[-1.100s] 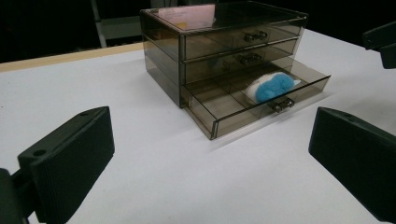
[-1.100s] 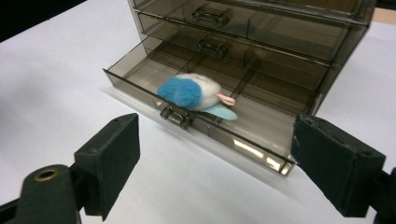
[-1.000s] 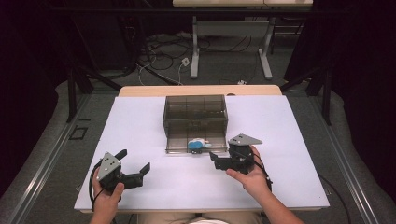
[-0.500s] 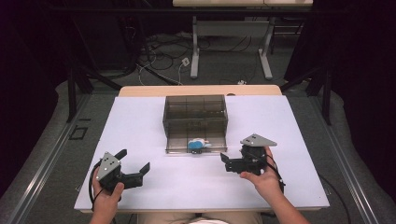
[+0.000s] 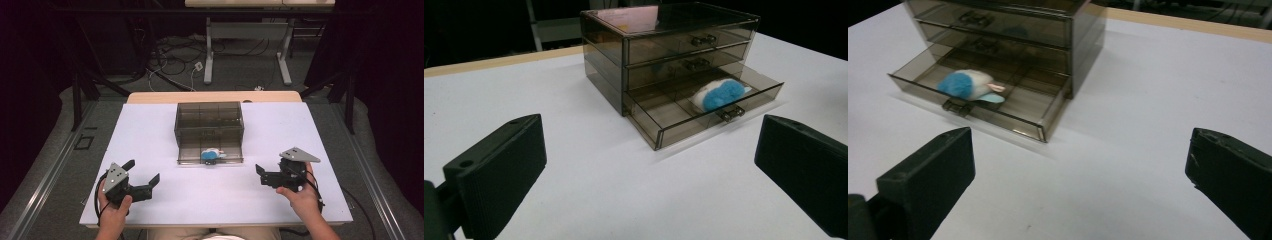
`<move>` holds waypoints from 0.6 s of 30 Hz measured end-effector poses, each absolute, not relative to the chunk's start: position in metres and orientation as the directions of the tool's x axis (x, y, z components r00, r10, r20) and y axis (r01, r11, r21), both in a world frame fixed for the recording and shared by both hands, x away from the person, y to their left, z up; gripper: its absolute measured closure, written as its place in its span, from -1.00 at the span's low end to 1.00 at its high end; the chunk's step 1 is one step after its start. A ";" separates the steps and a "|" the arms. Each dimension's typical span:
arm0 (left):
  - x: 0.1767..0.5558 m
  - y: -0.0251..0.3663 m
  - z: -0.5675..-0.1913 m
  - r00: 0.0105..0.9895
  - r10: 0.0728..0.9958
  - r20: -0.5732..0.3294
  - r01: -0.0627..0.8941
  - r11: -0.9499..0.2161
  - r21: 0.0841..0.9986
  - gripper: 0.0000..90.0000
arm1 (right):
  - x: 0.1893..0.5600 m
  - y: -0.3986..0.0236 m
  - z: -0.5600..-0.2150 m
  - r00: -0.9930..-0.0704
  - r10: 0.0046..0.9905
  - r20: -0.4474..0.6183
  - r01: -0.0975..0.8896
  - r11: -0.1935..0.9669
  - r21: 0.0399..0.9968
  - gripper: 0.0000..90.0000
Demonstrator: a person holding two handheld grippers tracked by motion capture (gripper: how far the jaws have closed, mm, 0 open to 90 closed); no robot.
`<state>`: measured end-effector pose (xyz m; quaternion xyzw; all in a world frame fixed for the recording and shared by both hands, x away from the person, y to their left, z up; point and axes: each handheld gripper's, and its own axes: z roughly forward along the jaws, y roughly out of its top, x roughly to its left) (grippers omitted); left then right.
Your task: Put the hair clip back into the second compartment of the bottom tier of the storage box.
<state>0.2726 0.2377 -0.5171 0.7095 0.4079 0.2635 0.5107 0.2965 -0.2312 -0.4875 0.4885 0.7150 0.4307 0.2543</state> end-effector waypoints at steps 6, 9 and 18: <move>0.273 0.239 -0.517 0.520 0.853 -0.045 0.311 -0.140 0.940 -0.99 | 0.296 -0.258 -0.490 -0.326 0.938 0.120 0.493 0.060 0.868 -1.00; 0.273 0.240 -0.517 0.519 0.854 -0.043 0.312 -0.143 0.939 -0.99 | 0.294 -0.268 -0.493 -0.298 0.949 0.102 0.480 0.056 0.875 -1.00; 0.274 0.243 -0.517 0.517 0.855 -0.047 0.314 -0.138 0.939 -0.99 | 0.294 -0.286 -0.503 -0.253 0.961 0.107 0.475 0.027 0.880 -1.00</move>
